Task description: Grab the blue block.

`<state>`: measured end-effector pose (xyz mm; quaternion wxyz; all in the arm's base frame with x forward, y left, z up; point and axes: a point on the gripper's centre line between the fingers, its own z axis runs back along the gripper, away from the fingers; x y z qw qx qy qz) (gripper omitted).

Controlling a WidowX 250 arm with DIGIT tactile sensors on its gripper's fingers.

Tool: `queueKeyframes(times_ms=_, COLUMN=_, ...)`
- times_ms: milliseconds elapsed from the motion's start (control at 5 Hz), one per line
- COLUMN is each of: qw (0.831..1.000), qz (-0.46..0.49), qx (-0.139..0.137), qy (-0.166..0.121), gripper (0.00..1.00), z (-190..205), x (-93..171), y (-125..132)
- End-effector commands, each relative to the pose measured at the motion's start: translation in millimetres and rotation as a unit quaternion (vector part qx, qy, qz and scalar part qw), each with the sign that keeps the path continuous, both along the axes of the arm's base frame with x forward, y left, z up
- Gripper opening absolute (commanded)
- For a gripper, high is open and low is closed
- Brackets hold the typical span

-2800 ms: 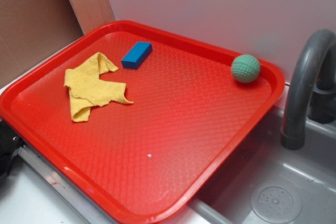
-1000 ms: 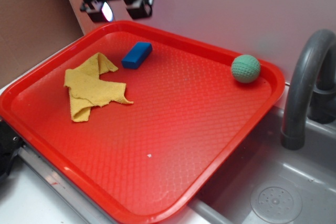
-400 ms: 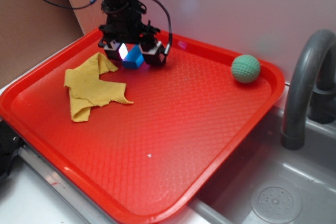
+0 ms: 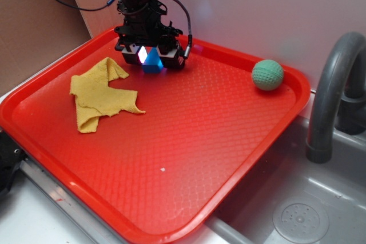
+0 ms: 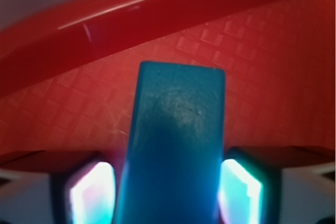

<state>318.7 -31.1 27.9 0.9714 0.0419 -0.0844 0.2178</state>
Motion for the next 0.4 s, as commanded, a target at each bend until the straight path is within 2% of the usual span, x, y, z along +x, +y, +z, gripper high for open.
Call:
queueKeyframes(times_ms=0, qw=1.0, qz=0.009, qx=0.023, qy=0.015, gripper=0.0, z=108, x=-20, y=-20)
queueKeyframes(times_ms=200, qw=0.998, qz=0.015, qx=0.039, qy=0.041, gripper=0.0, z=157, x=-36, y=-36)
